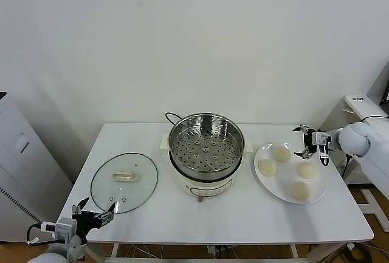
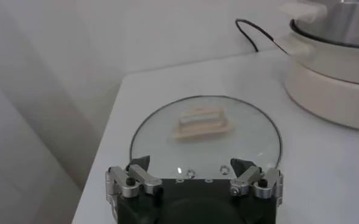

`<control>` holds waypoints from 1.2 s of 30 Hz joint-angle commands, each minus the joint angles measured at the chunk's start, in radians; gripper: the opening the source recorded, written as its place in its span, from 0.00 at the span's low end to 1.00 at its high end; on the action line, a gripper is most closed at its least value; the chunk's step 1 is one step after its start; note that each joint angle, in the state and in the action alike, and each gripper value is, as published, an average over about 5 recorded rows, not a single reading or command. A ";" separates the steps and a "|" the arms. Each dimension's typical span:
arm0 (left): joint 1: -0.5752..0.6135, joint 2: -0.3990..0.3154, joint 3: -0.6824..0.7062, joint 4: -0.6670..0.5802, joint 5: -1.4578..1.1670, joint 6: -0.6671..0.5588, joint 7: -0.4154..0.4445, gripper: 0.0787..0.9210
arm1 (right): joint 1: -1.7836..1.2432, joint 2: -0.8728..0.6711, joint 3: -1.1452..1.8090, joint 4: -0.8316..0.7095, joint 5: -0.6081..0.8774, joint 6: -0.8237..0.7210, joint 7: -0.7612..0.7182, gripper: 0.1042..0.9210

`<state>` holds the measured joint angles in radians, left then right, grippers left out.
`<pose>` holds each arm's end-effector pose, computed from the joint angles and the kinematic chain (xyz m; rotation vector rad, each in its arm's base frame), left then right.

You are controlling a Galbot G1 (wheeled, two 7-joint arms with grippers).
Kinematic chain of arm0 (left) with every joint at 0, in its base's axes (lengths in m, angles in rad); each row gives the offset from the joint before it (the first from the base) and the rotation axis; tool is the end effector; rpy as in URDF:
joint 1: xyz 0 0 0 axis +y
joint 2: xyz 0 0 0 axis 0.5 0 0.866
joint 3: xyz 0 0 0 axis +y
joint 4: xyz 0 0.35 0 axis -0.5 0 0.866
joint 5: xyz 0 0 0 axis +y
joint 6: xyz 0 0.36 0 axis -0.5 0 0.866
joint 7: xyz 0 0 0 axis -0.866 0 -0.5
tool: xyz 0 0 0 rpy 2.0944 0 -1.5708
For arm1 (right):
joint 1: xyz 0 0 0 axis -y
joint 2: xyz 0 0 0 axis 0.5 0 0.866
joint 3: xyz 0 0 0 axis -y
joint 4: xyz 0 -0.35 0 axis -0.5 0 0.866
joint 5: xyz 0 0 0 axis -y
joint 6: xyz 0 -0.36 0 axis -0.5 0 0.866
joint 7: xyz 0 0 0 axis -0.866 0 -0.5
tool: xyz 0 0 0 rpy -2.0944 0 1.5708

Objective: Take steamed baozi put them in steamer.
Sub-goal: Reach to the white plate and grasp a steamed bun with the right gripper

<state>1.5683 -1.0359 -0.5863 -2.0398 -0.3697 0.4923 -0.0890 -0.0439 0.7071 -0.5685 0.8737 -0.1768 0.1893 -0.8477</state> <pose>0.2028 0.1128 -0.2904 -0.0883 -2.5766 -0.2654 0.5437 -0.2826 -0.1958 1.0991 -1.7031 1.5615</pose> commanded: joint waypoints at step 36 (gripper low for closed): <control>-0.030 0.040 0.029 -0.030 -0.011 0.033 0.025 0.88 | 0.047 0.315 0.097 -0.488 -0.210 0.095 -0.045 0.60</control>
<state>1.5393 -0.9983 -0.5575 -2.0696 -0.3804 0.5239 -0.0649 0.0015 1.0003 -0.4870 0.4190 -0.3710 0.2778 -0.8927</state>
